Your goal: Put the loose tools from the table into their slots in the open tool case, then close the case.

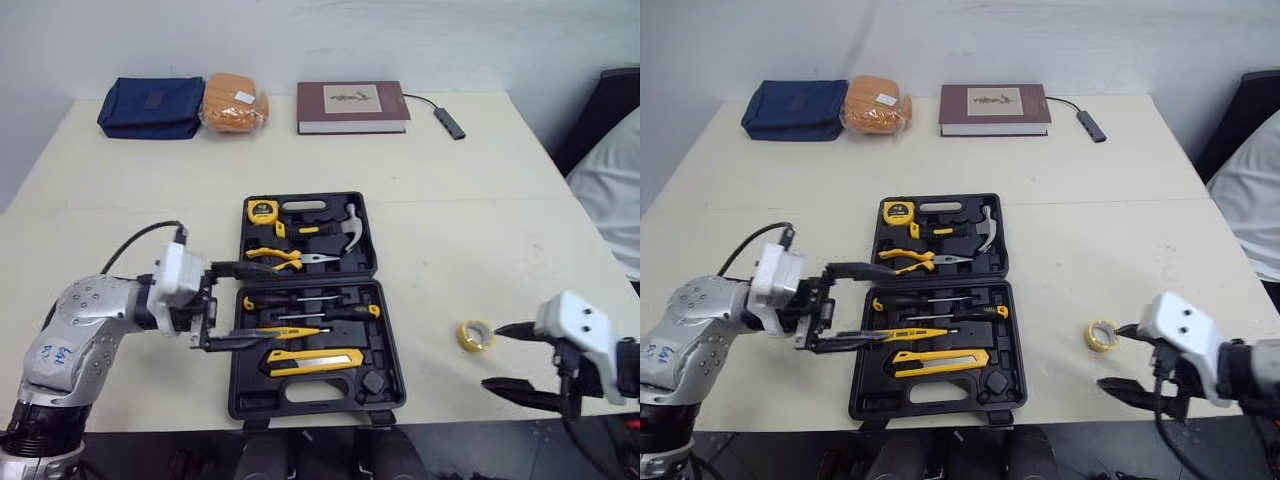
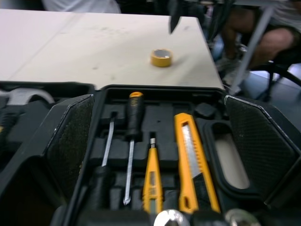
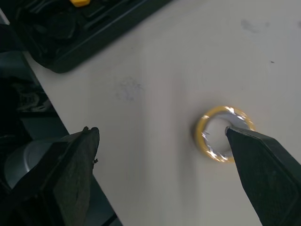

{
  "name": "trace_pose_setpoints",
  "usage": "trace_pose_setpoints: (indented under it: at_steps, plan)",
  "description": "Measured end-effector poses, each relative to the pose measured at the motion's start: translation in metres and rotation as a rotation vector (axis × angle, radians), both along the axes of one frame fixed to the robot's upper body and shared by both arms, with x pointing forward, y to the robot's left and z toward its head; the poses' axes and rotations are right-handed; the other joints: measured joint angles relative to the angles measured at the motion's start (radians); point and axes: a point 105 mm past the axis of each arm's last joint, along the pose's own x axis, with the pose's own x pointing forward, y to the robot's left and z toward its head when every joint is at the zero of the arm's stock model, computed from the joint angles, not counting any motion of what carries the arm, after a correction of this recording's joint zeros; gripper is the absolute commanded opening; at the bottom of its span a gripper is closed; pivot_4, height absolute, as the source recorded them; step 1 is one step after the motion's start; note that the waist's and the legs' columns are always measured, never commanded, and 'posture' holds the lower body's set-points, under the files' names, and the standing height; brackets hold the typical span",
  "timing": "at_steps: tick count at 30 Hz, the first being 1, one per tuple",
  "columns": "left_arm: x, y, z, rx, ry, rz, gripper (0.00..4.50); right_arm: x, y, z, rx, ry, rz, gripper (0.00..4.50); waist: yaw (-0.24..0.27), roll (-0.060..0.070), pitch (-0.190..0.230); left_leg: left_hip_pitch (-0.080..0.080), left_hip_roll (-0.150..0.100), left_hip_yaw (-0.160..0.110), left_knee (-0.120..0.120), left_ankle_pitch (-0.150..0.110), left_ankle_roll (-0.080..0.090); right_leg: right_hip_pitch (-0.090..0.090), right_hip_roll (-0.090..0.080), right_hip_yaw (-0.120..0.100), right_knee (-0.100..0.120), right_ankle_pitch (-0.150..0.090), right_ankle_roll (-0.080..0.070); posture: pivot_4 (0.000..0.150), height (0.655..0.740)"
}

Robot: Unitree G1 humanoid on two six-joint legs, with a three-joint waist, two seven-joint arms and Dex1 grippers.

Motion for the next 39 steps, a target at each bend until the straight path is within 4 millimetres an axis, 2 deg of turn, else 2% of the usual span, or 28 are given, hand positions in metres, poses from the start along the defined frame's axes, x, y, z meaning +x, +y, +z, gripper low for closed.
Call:
trace_pose_setpoints:
  at_steps: [2,8,22,33,36,39]
  plan:
    - [-0.003,-0.009,0.001,0.003,0.004,-0.048,4.48,0.005,0.003,-0.005,-0.027,-0.001,0.009,4.5,0.002,0.0,0.0,-0.001,0.0,0.0,0.0,0.0,0.0,0.0,0.0,0.0,0.0,0.0,0.0,0.15,0.74]
    - [-0.013,-0.017,-0.004,0.018,0.033,-0.117,4.48,0.011,0.001,-0.016,-0.1,0.028,0.007,4.5,0.004,0.0,0.0,-0.002,0.0,0.0,0.0,0.0,0.0,-0.001,0.0,-0.001,-0.002,0.0,0.001,0.15,0.74]
    - [-0.018,-0.018,-0.012,0.026,0.057,-0.133,4.48,0.021,-0.007,-0.023,-0.19,0.082,-0.024,4.5,0.003,0.0,0.0,-0.002,0.0,-0.001,0.001,0.0,0.0,0.0,0.0,-0.001,-0.002,0.0,0.001,0.15,0.74]
    - [-0.021,-0.023,-0.012,0.026,0.051,-0.148,4.48,0.027,-0.002,-0.03,-0.22,0.103,0.002,4.5,0.002,0.0,0.0,-0.002,0.0,-0.001,0.001,0.0,0.0,0.0,0.0,-0.002,-0.001,0.0,0.001,0.15,0.74]
    - [-0.021,-0.024,-0.012,0.024,0.05,-0.145,4.5,0.03,-0.003,-0.032,-0.232,0.105,0.0,3.63,0.002,0.0,0.0,-0.002,0.0,-0.001,0.001,0.0,0.0,0.0,0.0,-0.002,-0.001,0.0,0.001,0.15,0.74]
    - [-0.021,-0.025,-0.012,0.016,0.049,-0.139,4.5,0.035,-0.002,-0.033,-0.255,0.1,0.001,2.17,0.002,0.0,0.0,-0.002,0.0,-0.001,0.002,0.001,0.0,0.0,0.0,-0.002,0.0,0.0,0.001,0.15,0.74]
